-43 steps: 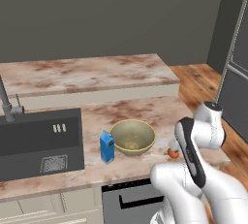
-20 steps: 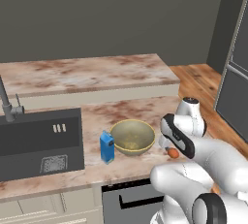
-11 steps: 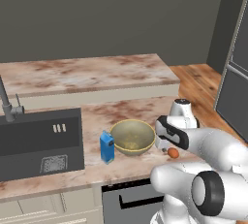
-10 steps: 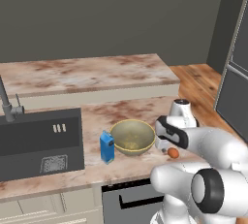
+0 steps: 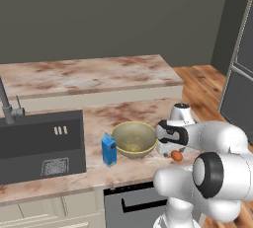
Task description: Gather the eggs and milk located in the vicinity of the sink area and place them right next to the bowl.
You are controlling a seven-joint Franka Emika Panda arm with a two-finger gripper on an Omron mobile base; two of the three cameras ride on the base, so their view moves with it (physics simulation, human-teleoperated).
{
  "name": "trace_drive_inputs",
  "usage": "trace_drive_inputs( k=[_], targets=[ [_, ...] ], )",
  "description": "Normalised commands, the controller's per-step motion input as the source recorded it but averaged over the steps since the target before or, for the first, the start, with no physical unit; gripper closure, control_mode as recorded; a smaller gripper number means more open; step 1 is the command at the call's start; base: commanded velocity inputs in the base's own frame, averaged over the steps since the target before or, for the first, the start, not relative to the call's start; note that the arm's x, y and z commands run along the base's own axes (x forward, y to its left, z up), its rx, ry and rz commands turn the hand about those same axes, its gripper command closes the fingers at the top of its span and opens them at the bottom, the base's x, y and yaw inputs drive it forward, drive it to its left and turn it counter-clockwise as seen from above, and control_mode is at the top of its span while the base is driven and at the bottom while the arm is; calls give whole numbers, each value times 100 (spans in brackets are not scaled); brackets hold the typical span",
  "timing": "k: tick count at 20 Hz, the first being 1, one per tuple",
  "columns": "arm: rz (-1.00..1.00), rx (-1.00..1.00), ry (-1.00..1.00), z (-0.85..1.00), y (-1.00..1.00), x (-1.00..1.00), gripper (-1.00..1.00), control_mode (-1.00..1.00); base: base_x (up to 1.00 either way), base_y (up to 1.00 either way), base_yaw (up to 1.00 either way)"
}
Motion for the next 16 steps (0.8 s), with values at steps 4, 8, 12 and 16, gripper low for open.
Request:
trace_drive_inputs(
  k=[4,8,12,16],
  targets=[
    [-2,0,0,-15,3,-15,-100,-100,0,0,0],
    [-2,0,0,-11,0,-24,-100,-100,0,0,0],
    [-2,0,0,-10,0,-24,-100,-100,0,0,0],
    [-2,0,0,-14,7,-19,-100,-100,0,0,0]
  ],
)
